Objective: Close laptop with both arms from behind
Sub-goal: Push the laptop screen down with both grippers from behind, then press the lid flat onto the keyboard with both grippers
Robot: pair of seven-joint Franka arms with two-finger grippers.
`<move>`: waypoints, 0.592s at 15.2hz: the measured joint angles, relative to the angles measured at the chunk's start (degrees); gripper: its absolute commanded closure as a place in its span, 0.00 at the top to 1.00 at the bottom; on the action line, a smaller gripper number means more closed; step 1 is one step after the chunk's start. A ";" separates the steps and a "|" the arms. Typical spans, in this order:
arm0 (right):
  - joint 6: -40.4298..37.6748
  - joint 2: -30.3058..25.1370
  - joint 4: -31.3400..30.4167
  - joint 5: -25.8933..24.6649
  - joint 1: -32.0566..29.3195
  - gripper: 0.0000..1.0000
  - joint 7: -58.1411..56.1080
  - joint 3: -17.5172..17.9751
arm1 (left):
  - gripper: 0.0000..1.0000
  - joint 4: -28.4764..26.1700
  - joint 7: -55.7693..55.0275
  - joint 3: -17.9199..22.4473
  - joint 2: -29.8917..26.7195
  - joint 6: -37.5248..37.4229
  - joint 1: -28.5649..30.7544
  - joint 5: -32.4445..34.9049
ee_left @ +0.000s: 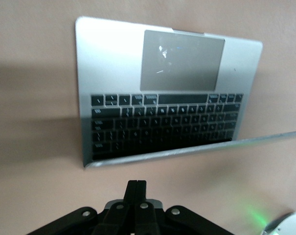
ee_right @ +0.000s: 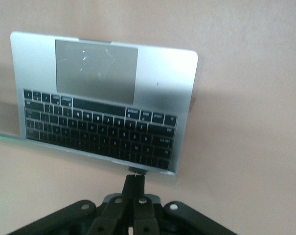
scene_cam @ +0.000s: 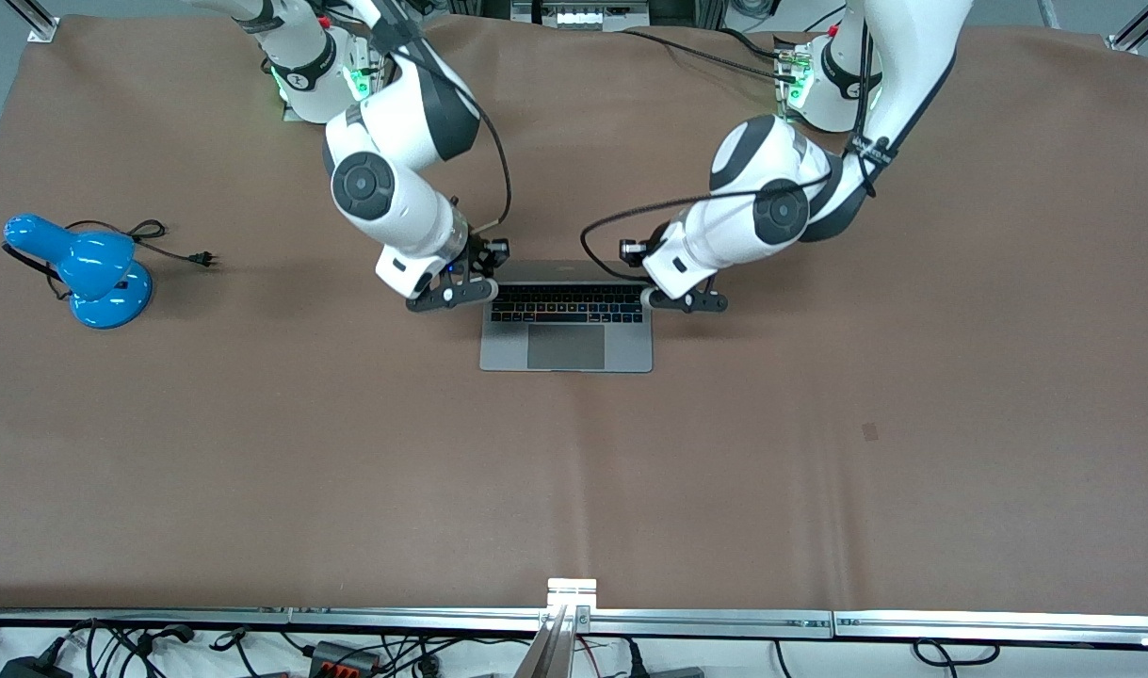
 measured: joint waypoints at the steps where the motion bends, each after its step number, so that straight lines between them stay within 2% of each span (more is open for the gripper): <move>1: 0.00 1.31 1.14 -0.74 -0.28 0.00 0.00 -0.02 | 0.00 0.67 -0.02 0.30 0.67 0.00 0.00 0.75; 7: 0.51 11.93 9.21 -2.90 -0.57 0.00 0.00 -0.87 | 0.00 5.04 -0.61 1.17 6.90 0.17 -0.16 6.38; 9: 0.58 14.86 11.54 -2.91 -0.60 0.00 0.00 -0.91 | 0.00 5.58 -1.50 1.21 9.44 2.31 -0.21 8.56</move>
